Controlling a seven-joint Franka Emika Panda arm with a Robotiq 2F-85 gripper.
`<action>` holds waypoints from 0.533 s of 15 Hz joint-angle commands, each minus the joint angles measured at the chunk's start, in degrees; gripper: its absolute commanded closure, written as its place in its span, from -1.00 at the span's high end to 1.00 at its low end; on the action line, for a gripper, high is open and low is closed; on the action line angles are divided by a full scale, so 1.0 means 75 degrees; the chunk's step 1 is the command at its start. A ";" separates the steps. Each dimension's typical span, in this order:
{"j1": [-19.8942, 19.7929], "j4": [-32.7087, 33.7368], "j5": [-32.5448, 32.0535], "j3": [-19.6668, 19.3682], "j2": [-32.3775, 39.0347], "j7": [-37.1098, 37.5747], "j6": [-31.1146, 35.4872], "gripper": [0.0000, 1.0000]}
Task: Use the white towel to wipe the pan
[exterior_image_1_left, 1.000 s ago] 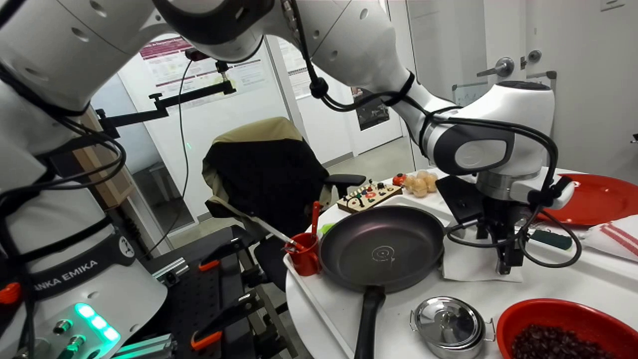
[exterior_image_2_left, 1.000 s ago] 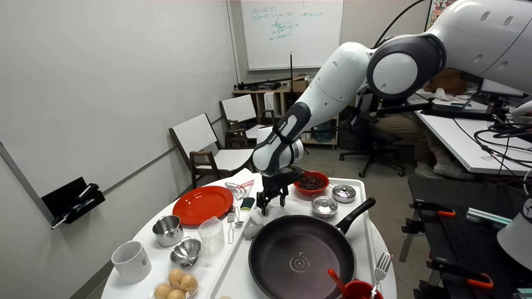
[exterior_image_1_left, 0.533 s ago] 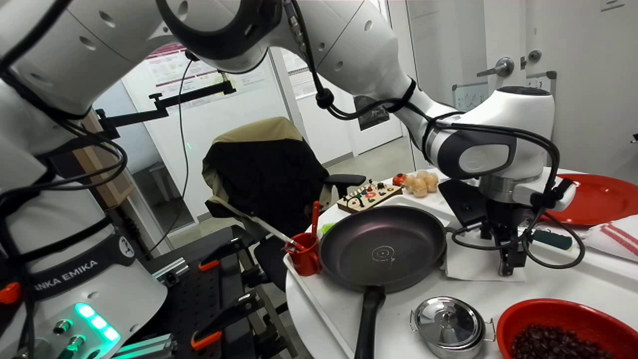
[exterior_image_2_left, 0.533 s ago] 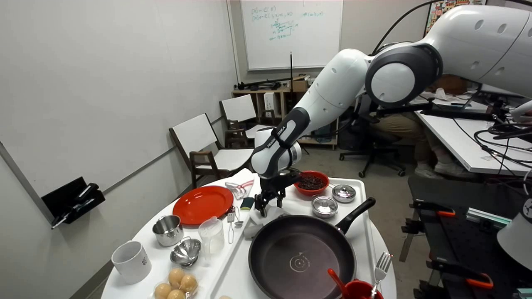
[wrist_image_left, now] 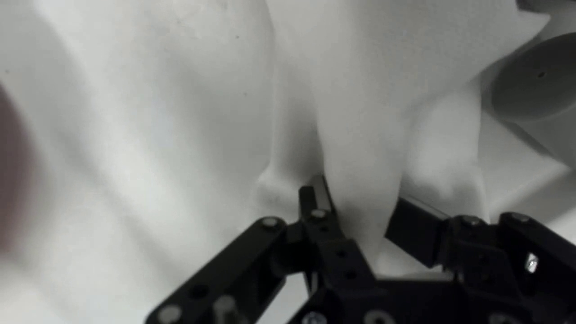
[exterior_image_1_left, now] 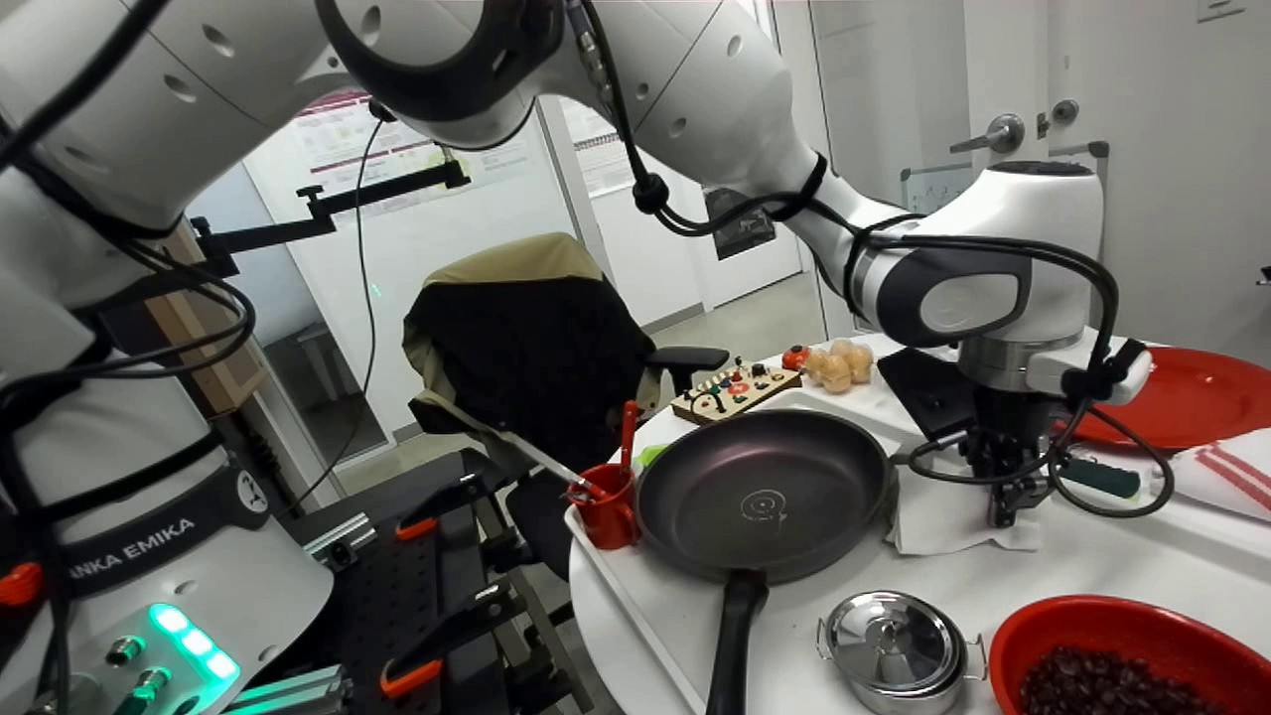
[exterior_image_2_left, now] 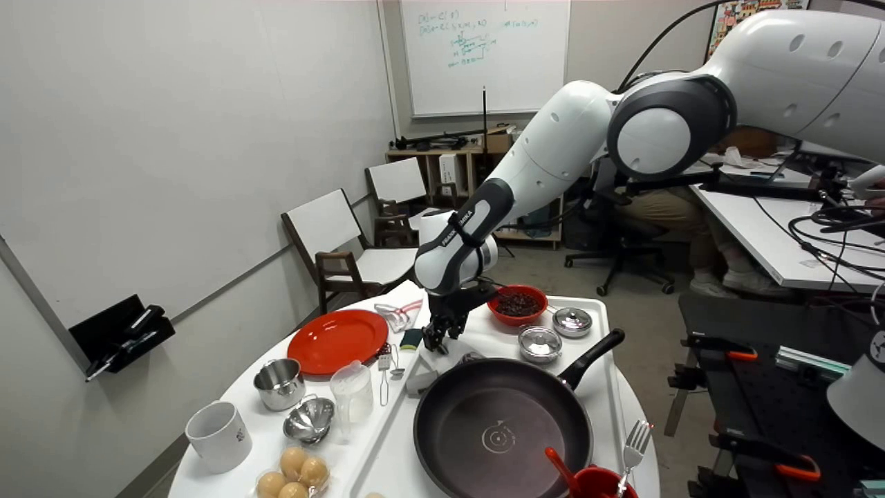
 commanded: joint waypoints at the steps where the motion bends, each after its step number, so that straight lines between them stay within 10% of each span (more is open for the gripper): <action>1: 0.0025 0.0360 -0.0262 -0.0141 0.0248 0.0231 -0.0129 -1.00; 8: 0.0126 -0.0271 -0.0341 -0.0300 -0.0413 -0.0067 0.0382 -0.92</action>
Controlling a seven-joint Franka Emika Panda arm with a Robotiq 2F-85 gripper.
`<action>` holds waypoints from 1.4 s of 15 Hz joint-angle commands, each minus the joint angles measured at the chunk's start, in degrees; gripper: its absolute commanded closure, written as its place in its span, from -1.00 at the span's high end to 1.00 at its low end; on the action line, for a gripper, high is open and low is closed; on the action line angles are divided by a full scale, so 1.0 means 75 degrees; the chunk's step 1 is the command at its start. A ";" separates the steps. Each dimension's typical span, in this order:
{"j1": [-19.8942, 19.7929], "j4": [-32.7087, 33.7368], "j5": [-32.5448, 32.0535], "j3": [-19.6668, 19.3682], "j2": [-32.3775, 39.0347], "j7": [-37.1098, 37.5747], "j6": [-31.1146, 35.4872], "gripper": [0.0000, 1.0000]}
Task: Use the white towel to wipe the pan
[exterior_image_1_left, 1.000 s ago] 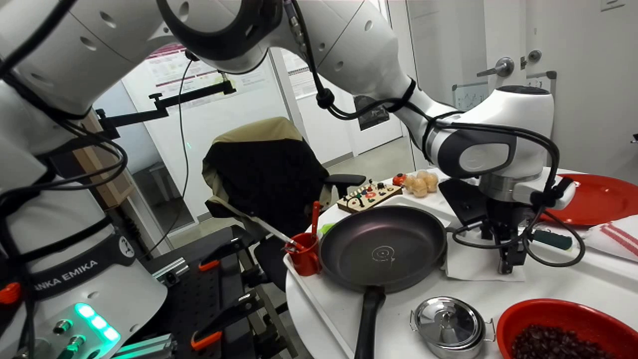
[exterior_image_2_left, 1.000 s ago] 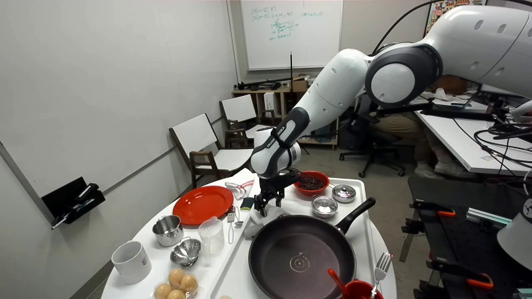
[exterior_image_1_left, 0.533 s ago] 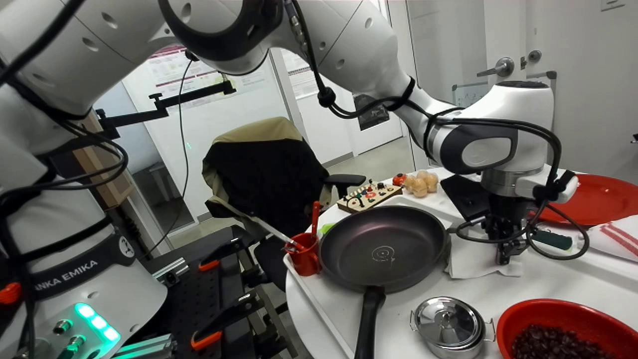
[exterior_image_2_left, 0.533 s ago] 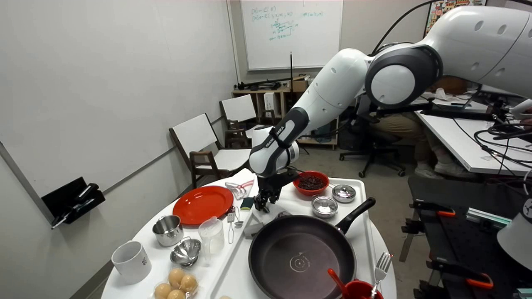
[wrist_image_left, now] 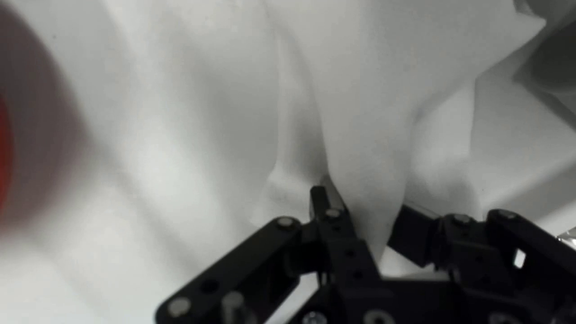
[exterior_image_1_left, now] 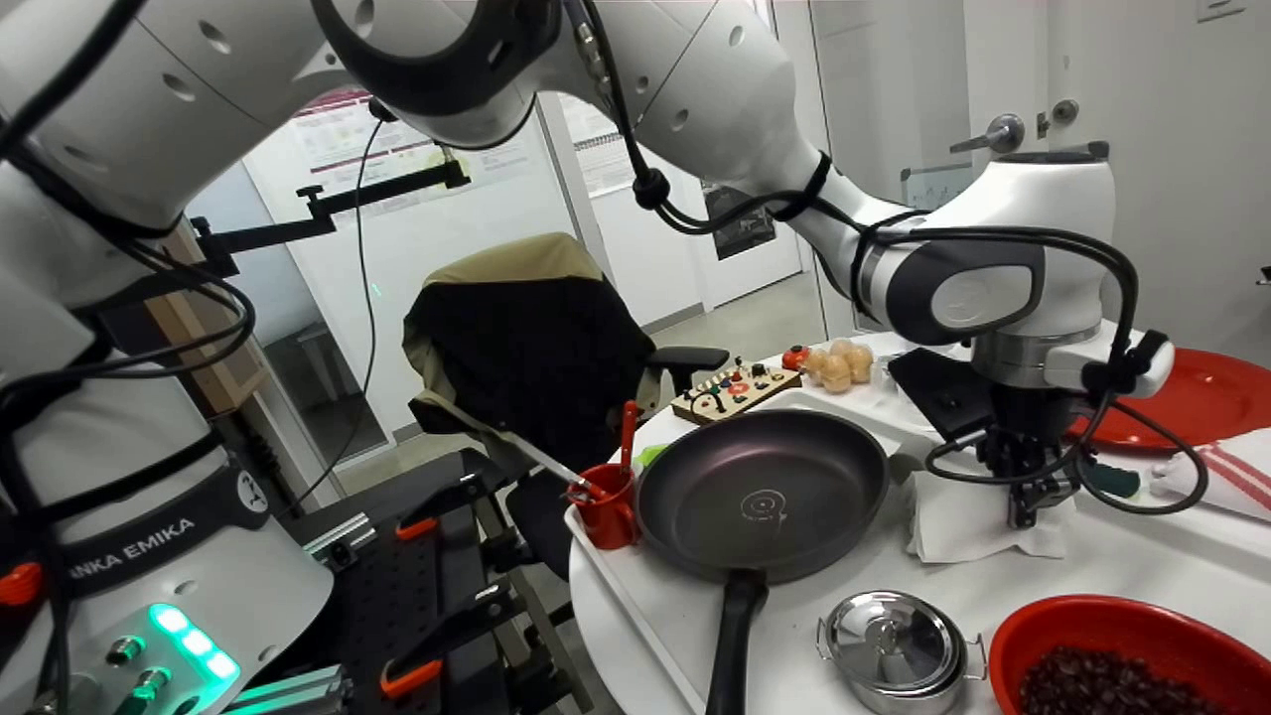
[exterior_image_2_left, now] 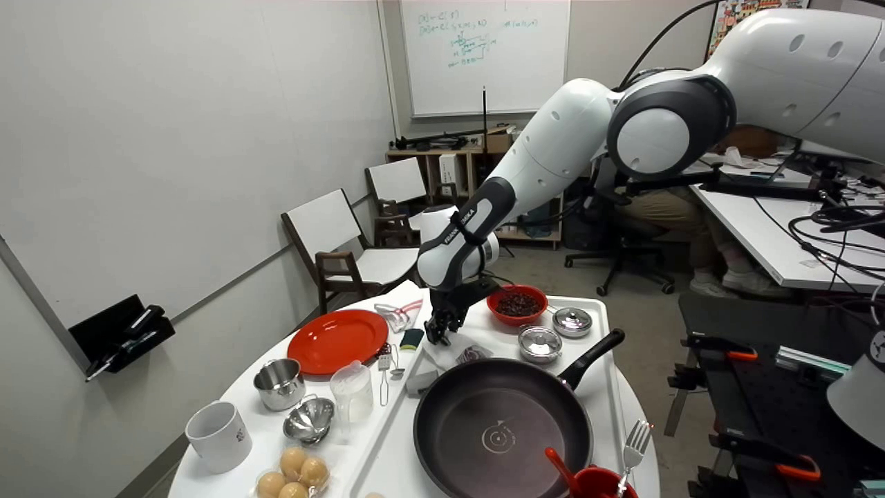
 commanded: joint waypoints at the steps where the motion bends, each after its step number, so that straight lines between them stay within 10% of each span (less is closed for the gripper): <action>1: 0.0162 -0.0406 -0.0149 -0.0144 -0.0504 -0.0098 0.0364 -0.92; 21: 0.0626 -0.5302 -0.2132 0.0809 -0.4437 -0.2743 0.2982 -0.92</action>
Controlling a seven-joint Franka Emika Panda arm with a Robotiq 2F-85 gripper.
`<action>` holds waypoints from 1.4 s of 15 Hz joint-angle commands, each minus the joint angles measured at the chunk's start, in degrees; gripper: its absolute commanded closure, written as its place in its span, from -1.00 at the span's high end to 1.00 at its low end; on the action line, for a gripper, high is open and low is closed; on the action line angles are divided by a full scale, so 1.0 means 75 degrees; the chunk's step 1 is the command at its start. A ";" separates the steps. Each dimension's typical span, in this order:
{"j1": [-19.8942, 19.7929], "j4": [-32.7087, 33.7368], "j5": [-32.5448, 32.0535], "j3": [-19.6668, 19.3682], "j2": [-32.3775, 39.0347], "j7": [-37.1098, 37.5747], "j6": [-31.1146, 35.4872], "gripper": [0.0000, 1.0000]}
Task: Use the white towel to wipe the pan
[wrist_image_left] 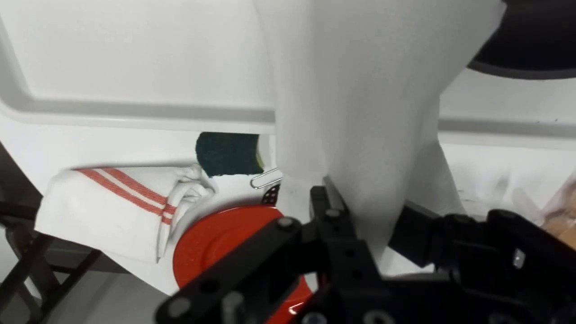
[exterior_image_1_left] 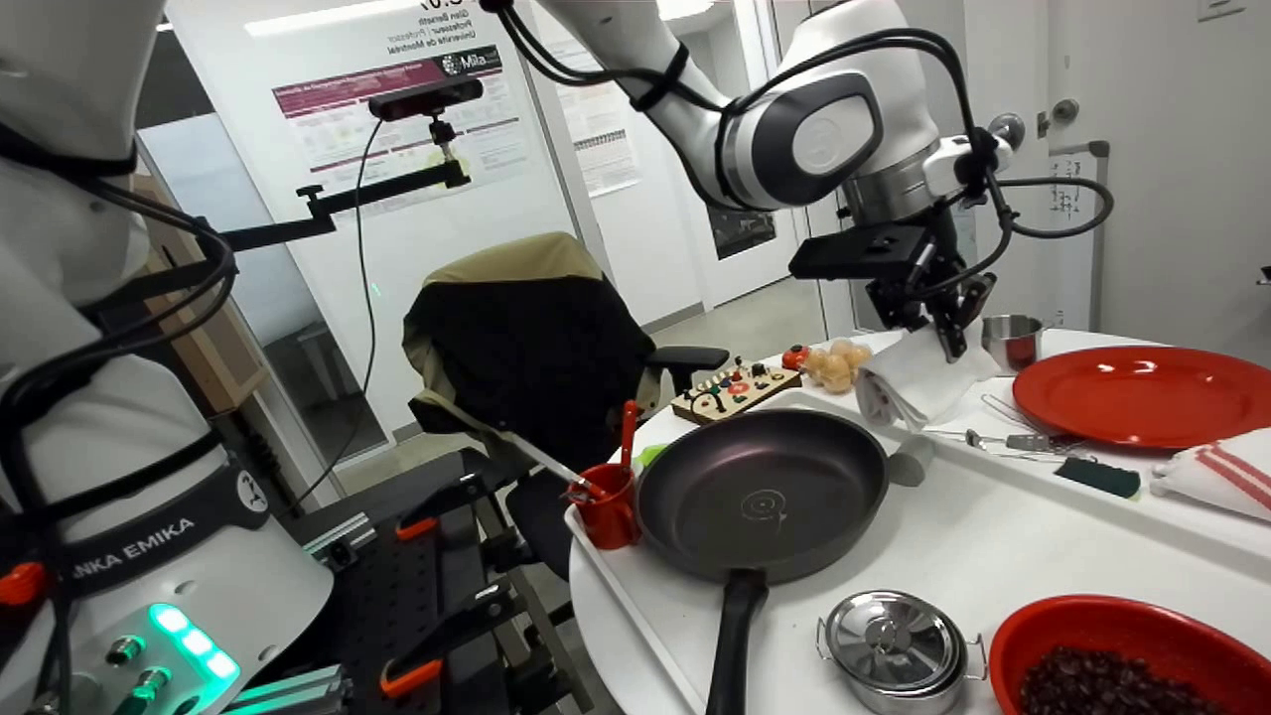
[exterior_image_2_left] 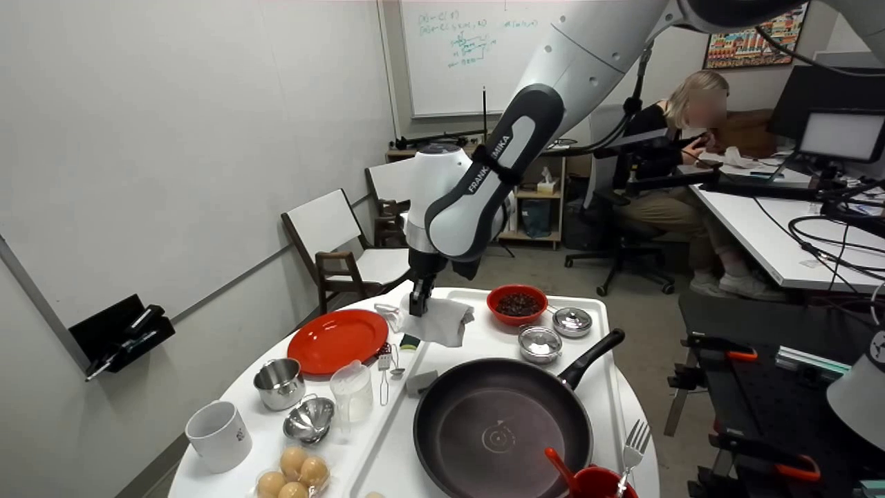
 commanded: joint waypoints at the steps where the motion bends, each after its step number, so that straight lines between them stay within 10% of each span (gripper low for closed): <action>1: 0.0062 -0.1458 -0.0461 0.0227 -0.0980 -0.0532 0.0469 -0.92; 11: -0.0266 -0.3389 -0.1426 0.0916 -0.1572 -0.2548 0.0760 -0.92; 21: 0.0448 -0.4226 -0.3081 0.0269 -0.1372 -0.2990 0.1273 -0.92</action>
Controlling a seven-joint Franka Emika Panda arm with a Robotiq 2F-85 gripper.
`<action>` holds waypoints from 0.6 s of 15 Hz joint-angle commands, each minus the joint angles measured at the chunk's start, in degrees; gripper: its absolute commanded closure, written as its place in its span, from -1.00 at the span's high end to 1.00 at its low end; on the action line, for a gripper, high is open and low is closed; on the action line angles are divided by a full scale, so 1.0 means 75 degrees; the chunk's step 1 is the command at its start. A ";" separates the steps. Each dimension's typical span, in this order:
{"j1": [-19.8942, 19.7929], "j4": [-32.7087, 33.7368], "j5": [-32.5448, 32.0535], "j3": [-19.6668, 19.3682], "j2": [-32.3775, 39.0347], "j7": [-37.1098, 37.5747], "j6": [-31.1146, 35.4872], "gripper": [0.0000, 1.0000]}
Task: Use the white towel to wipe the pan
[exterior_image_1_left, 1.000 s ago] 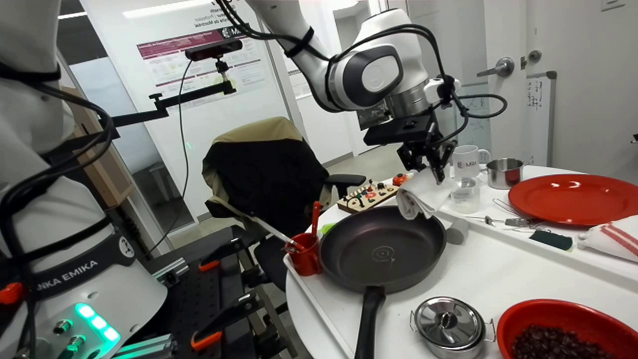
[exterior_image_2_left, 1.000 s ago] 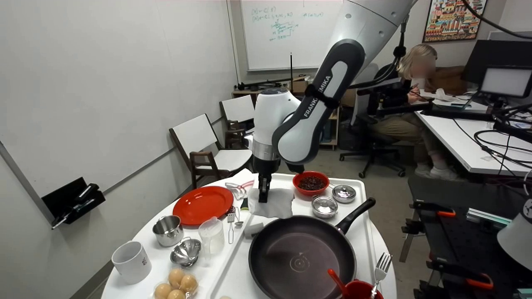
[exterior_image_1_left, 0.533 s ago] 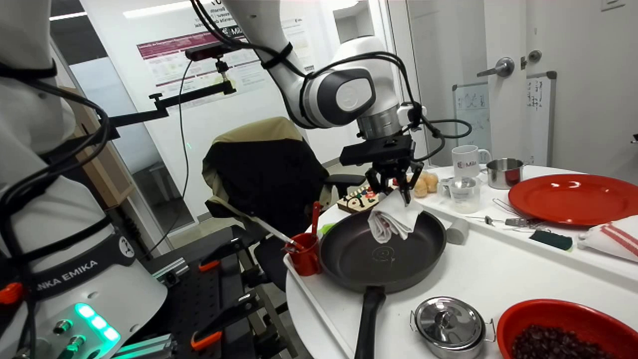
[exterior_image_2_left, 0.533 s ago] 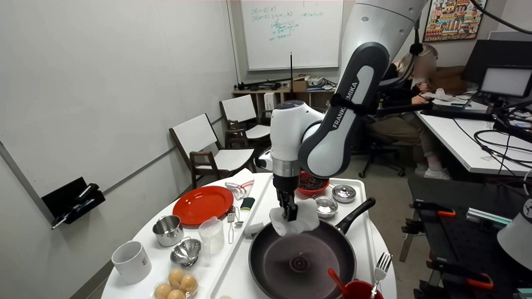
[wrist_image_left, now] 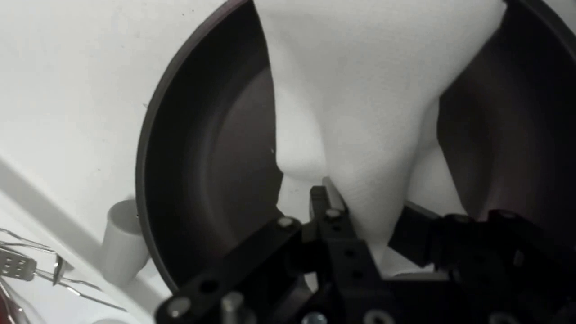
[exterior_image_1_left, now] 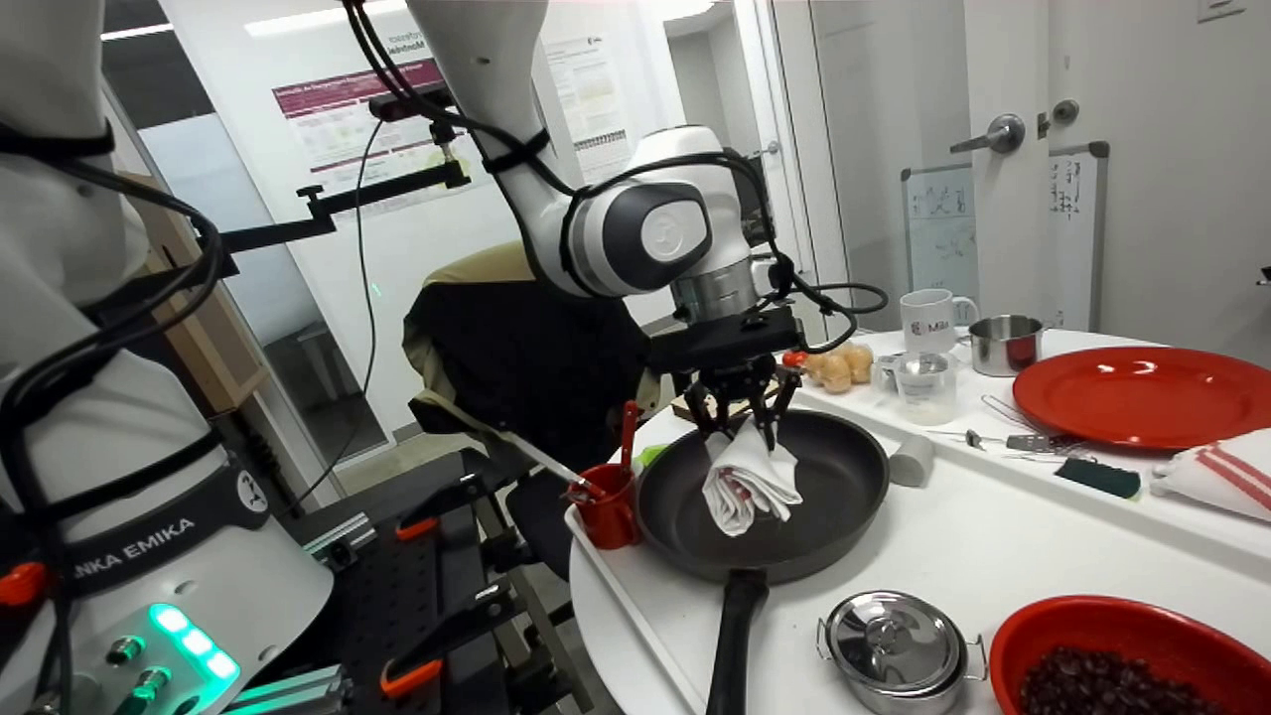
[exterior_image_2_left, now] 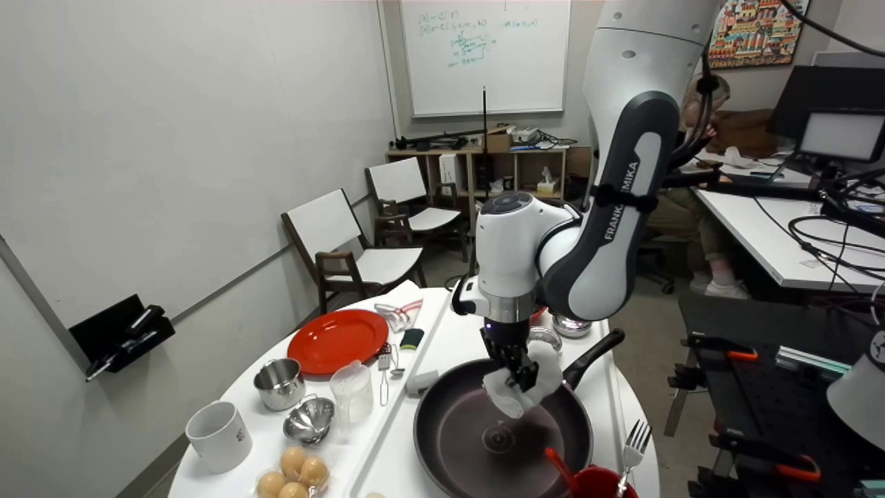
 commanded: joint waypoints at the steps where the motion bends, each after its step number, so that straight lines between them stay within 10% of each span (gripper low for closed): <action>1: 0.0389 -0.0233 -0.0524 -0.0325 -0.0033 -0.0019 0.0333 -0.92; 9: 0.0638 -0.0203 -0.0781 -0.0453 -0.0001 0.0012 0.0311 -0.67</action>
